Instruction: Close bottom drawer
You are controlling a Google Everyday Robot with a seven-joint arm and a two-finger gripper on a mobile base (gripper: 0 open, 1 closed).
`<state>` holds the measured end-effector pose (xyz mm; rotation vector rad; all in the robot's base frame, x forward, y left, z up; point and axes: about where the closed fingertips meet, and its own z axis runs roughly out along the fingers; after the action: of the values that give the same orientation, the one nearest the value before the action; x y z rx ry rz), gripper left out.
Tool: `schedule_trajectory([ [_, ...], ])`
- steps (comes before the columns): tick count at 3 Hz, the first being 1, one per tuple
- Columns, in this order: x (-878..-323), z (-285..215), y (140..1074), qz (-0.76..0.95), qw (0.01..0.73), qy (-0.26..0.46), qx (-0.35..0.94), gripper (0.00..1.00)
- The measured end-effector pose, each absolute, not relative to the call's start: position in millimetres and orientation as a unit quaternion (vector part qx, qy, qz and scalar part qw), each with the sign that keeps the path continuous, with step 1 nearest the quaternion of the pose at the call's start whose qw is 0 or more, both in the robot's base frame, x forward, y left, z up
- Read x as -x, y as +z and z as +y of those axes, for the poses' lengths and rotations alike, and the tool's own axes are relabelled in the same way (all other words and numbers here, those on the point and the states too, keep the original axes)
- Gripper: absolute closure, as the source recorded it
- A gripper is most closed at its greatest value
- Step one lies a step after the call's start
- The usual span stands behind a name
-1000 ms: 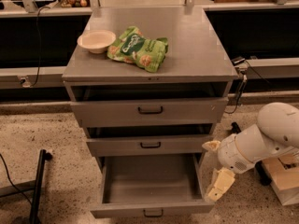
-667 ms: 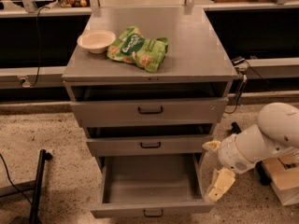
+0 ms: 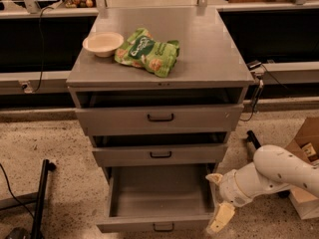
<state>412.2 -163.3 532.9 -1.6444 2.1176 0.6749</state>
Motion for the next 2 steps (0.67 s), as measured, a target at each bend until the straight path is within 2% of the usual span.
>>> schedule_trajectory([
  [2,-413,-146,512,0.734,0.194,0.262,0.596,0.0],
])
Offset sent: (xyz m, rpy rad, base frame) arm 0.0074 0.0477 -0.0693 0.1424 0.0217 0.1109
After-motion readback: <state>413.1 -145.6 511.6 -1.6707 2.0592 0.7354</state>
